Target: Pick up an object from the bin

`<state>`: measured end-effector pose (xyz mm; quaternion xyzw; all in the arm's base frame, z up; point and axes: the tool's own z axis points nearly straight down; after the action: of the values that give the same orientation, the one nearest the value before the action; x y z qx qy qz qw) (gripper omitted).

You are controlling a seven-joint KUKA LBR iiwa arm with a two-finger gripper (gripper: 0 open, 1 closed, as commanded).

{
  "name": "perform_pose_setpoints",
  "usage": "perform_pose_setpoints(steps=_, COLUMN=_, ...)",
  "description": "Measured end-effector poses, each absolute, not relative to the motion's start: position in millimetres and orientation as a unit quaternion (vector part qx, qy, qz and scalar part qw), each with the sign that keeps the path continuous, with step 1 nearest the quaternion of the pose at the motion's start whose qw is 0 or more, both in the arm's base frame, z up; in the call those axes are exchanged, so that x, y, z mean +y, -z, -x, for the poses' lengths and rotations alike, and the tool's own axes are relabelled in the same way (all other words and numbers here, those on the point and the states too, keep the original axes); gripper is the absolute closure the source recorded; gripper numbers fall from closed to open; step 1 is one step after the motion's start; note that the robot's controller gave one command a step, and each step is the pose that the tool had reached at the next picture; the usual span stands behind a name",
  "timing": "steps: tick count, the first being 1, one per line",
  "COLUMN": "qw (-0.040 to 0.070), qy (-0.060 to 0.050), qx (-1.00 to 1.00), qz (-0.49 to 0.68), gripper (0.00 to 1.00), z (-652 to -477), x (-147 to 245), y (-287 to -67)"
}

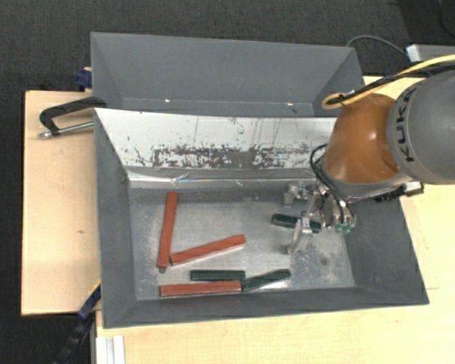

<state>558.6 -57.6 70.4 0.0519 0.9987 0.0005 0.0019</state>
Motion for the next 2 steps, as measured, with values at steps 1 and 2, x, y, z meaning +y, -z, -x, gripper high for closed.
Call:
perform_pose_setpoints(steps=1, qw=0.001, qy=-0.001, qx=0.990, qz=-0.138, gripper=0.00, z=-556.8, x=-59.8, y=-71.0)
perform_pose_setpoints(steps=2, qw=0.002, qy=0.000, qx=0.994, qz=-0.106, gripper=0.00, z=-556.8, x=-57.7, y=-71.1)
